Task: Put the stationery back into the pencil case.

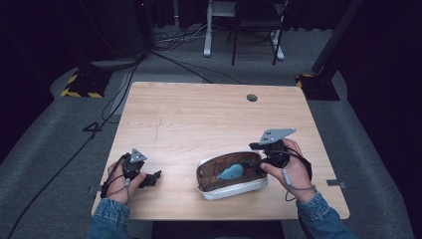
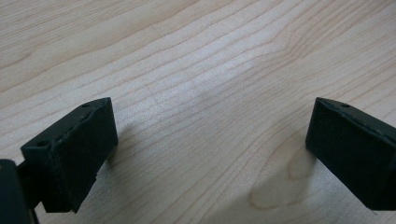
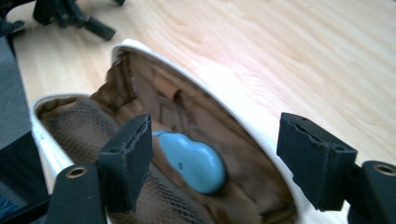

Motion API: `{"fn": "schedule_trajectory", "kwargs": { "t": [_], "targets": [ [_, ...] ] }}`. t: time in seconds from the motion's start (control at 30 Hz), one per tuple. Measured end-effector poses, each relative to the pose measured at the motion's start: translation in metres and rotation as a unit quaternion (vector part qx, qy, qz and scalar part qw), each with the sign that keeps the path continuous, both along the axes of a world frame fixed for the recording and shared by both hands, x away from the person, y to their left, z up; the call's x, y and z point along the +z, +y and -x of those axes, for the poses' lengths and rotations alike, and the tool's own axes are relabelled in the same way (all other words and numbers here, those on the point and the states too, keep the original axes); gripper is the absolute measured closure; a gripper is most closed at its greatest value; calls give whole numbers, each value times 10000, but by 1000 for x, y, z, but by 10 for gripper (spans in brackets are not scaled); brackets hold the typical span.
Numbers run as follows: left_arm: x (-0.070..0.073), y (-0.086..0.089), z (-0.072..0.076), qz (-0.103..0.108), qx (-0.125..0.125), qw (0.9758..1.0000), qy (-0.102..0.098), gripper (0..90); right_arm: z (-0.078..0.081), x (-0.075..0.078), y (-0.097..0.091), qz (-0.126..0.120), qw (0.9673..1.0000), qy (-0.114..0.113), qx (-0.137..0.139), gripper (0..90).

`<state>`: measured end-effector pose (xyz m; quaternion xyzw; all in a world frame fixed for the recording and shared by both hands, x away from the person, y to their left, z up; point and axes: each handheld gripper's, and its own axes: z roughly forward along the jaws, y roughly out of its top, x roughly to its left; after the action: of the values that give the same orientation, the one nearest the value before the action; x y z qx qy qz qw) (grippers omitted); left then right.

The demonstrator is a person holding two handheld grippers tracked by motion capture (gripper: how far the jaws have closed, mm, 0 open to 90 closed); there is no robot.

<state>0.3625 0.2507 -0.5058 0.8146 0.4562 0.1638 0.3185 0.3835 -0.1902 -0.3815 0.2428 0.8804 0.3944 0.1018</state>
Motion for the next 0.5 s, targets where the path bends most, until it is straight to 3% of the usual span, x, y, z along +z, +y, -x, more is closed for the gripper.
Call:
{"fn": "schedule_trajectory", "kwargs": {
  "t": [0.5],
  "targets": [
    [0,-1,-2,-31,18,10000,27,0,-15,-1,-43,-68,9971,-168,-737,198]
  ]
}}
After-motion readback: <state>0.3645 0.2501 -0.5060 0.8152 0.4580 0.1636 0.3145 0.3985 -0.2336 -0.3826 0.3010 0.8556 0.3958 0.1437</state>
